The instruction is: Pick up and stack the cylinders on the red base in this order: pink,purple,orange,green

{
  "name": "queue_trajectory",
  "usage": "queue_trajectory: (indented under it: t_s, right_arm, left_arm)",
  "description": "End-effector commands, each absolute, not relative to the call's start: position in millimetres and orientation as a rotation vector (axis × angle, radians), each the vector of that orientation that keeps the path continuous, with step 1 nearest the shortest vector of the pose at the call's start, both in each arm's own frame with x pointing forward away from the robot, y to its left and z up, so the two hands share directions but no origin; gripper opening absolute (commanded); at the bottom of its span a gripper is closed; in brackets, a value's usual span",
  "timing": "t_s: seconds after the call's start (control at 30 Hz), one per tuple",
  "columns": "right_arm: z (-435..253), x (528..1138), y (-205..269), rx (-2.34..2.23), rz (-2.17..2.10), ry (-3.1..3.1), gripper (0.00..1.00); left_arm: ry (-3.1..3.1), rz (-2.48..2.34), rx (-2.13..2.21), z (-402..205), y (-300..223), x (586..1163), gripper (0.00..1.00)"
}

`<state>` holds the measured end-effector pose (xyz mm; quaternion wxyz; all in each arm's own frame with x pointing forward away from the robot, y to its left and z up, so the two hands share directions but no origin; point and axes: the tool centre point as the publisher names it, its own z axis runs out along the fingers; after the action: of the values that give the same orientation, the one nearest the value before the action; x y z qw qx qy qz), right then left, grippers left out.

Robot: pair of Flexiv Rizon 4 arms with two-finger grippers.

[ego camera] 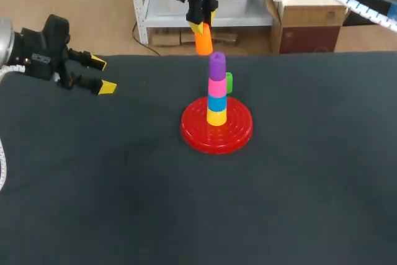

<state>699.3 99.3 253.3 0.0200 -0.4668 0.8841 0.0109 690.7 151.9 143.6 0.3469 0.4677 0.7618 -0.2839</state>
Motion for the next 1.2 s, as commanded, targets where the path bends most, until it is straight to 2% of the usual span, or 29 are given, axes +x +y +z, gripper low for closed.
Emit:
queue_trajectory:
  t_s: [0.03, 0.6, 1.2]
  right_arm:
    - [251, 689, 90, -1.381, 0.102, 2.652, 0.00]
    - [244, 705, 73, -1.302, 0.113, 2.772, 0.00]
    - [235, 712, 75, -1.329, 0.098, 2.801, 0.00]
  left_arm:
    - [1.972, -0.737, 1.213, 142, 152, 691, 1.00]
    - [1.972, -0.737, 1.213, 142, 152, 691, 1.00]
    - [1.972, -0.737, 1.213, 142, 152, 691, 1.00]
